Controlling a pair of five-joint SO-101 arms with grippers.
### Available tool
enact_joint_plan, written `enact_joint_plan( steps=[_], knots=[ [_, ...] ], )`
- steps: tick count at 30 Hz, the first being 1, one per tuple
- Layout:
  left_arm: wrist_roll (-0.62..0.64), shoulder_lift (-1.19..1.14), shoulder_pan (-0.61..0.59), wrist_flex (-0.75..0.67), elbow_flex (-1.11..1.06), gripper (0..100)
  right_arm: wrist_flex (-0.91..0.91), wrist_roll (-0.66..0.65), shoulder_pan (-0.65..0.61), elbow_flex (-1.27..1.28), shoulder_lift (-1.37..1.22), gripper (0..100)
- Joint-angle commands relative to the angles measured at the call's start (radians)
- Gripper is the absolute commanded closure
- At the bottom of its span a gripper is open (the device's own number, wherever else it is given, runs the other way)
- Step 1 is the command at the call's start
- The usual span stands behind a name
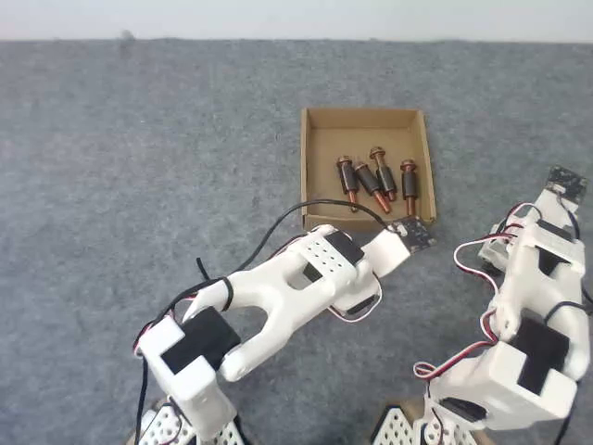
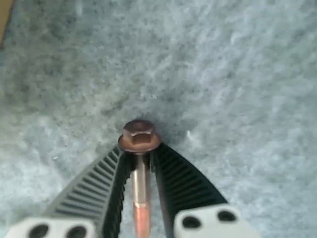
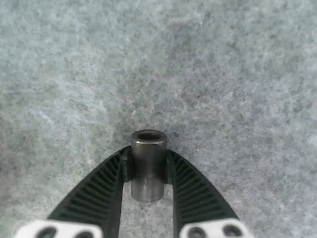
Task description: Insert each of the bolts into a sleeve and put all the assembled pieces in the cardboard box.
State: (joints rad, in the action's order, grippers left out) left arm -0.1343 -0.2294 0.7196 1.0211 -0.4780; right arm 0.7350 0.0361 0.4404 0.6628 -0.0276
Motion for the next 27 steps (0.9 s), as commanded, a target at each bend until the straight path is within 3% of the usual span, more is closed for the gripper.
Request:
enact_joint_plan(
  steps=[1,8,11,17,27],
  knots=[
    [0.094,0.074,-0.086,0.002,-0.004,99,-0.007,0.006,-0.021,-0.052,0.007,99.2],
    [0.137,0.221,-0.166,0.000,-0.130,99,-0.007,0.006,-0.018,-0.052,0.007,99.2],
    [0.137,0.321,-0.218,-0.068,-0.220,99,-0.007,0.006,-0.018,-0.051,0.007,99.2],
    [0.140,0.519,-0.425,-0.247,-0.414,99,-0.007,0.006,-0.016,-0.049,0.010,99.2],
    [0.140,0.729,-0.721,-0.354,-0.630,99,-0.131,0.009,0.012,-0.051,0.005,99.2]
  ],
)
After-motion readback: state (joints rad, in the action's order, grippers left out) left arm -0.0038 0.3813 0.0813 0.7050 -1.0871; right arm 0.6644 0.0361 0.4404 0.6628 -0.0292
